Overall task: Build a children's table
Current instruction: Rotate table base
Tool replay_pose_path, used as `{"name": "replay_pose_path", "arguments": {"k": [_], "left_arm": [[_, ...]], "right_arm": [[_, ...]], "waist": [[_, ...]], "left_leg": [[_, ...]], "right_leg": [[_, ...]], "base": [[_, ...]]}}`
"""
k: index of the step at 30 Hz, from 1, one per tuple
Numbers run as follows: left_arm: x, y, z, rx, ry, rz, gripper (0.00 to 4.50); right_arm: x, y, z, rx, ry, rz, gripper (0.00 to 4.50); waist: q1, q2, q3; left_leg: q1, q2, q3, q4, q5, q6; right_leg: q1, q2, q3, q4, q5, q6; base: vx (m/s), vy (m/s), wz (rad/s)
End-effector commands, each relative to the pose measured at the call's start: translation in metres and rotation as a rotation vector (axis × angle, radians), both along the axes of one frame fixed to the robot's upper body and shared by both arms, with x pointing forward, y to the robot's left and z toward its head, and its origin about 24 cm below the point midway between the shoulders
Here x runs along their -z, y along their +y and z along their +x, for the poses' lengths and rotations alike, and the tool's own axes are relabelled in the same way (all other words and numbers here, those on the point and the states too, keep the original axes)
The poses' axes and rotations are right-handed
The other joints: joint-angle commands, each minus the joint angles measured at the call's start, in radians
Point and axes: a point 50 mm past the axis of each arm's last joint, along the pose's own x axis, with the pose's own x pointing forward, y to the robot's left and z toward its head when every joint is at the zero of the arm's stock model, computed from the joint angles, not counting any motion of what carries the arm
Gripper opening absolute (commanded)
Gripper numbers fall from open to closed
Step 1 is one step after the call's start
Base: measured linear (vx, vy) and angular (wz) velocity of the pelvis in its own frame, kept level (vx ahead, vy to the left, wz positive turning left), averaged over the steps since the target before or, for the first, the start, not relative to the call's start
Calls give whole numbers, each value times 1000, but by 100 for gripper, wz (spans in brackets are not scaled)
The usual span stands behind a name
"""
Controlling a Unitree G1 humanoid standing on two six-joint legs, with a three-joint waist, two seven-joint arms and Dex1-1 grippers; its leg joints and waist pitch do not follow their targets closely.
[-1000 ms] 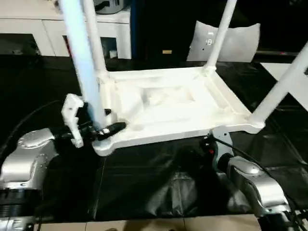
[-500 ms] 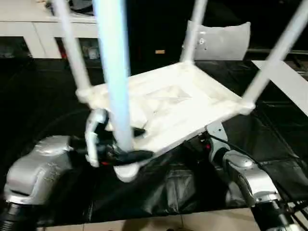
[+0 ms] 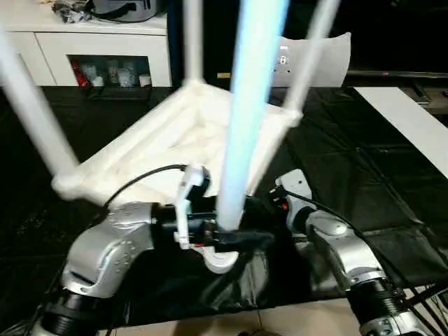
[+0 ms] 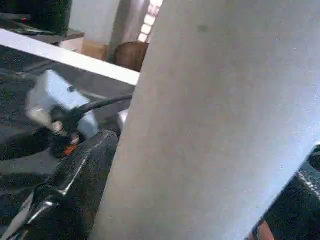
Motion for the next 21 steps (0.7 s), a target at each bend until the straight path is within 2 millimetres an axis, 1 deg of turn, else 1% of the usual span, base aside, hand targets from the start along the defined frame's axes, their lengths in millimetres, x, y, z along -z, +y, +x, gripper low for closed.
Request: {"name": "replay_pose_path", "arguments": {"k": [1, 2, 3, 5, 6, 8, 9, 11, 12, 13, 14, 15, 16, 17, 18, 19, 20, 21], "left_arm": [[-3, -17, -5, 66, -23, -11, 425], [-3, -19, -4, 63, -25, -11, 425], [-3, -22, -1, 45, -40, -11, 425], [-3, -22, -1, 45, -40, -11, 425], [-3, -25, 5, 11, -71, -3, 425], [-3, -26, 7, 1, -80, -1, 425], [-3, -26, 9, -11, -90, 4, 425], [-2, -26, 16, -57, -119, 24, 425], [-2, -24, 22, -103, -143, 38, 425], [-2, -21, 31, -177, -176, 58, 425], [-2, -21, 31, -177, -176, 58, 425], [-2, -20, 33, -202, -186, 65, 425], [-3, -18, 39, -248, -207, 73, 425], [-5, -15, 44, -291, -220, 71, 425], [-8, -12, 52, -353, -244, 67, 425], [-9, -11, 55, -371, -252, 67, 425], [-10, -10, 59, -405, -265, 68, 425], [-11, -10, 62, -423, -271, 68, 425]], "right_arm": [[-12, 22, 3, -95, -47, 36, 450], [-11, 22, 3, -96, -47, 35, 450], [-10, 24, 1, -100, -46, 33, 450], [-10, 24, 1, -100, -46, 33, 450], [-8, 24, 0, -102, -44, 33, 450], [-7, 24, 0, -101, -43, 32, 450], [-7, 24, -1, -99, -43, 31, 450], [-4, 21, -1, -85, -39, 22, 450], [-2, 16, -2, -63, -32, 14, 450], [0, 7, -2, -26, -20, 1, 450], [0, 7, -2, -26, -20, 1, 450], [1, 4, -2, -14, -15, -2, 450], [3, -4, -3, 10, -9, -13, 450], [6, -12, -4, 37, -1, -23, 450], [9, -25, -7, 73, 8, -41, 450], [10, -29, -8, 83, 10, -47, 450], [11, -37, -9, 96, 13, -57, 450], [11, -41, -10, 103, 13, -63, 450]], "waist": [[7, 5, -63], [7, 5, -64], [7, 8, -65], [7, 7, -65], [7, 6, -63], [8, 6, -63], [7, 5, -61], [7, 5, -61], [7, 5, -61], [7, 6, -60], [7, 10, -60], [6, 7, -61], [6, 6, -59], [6, 5, -59], [5, 3, -58], [9, 3, -60], [8, 0, -59], [9, -1, -59]], "left_leg": [[8, 45, -16, -73, -281, -12], [7, 45, -16, -73, -271, -10], [6, 46, -16, -73, -260, -9], [6, 44, -15, -73, -259, -8], [5, 43, -15, -72, -262, -5], [7, 42, -14, -71, -269, -5], [7, 43, -17, -72, -288, -11], [8, 43, -18, -71, -299, -12], [9, 43, -18, -71, -303, -13], [10, 43, -18, -71, -309, -14], [11, 42, -19, -71, -311, -15], [10, 43, -20, -72, -320, -17], [11, 43, -21, -71, -335, -17], [12, 42, -21, -71, -340, -16], [11, 39, -20, -69, -343, -13], [15, 39, -20, -66, -346, -12], [13, 38, -20, -66, -347, -10], [9, 35, -21, -65, -344, -6]], "right_leg": [[43, -71, 49, -73, -381, -145], [45, -71, 50, -71, -370, -147], [46, -69, 50, -70, -342, -155], [48, -70, 49, -69, -341, -158], [48, -69, 49, -72, -357, -152], [47, -70, 49, -75, -381, -144], [46, -71, 47, -77, -424, -132], [44, -72, 46, -81, -447, -124], [42, -70, 46, -83, -458, -117], [40, -70, 46, -85, -466, -109], [40, -68, 45, -87, -469, -103], [41, -69, 44, -86, -477, -101], [38, -69, 42, -89, -496, -97], [37, -69, 41, -91, -508, -92], [37, -68, 40, -97, -532, -79], [34, -69, 40, -99, -542, -73], [35, -68, 38, -100, -551, -67], [38, -70, 36, -103, -576, -53]], "base": [[0, 0, 0], [0, 0, 0], [0, 0, 0], [0, 0, 0], [0, 0, 0], [0, 0, 0], [0, 0, 0], [0, 0, 0], [0, 0, 0], [0, 0, 0], [0, 0, 0], [0, 0, 0], [0, 0, 0], [0, 0, 0], [0, 0, 0], [0, 0, 0], [0, 0, 0], [0, 0, 0]]}}
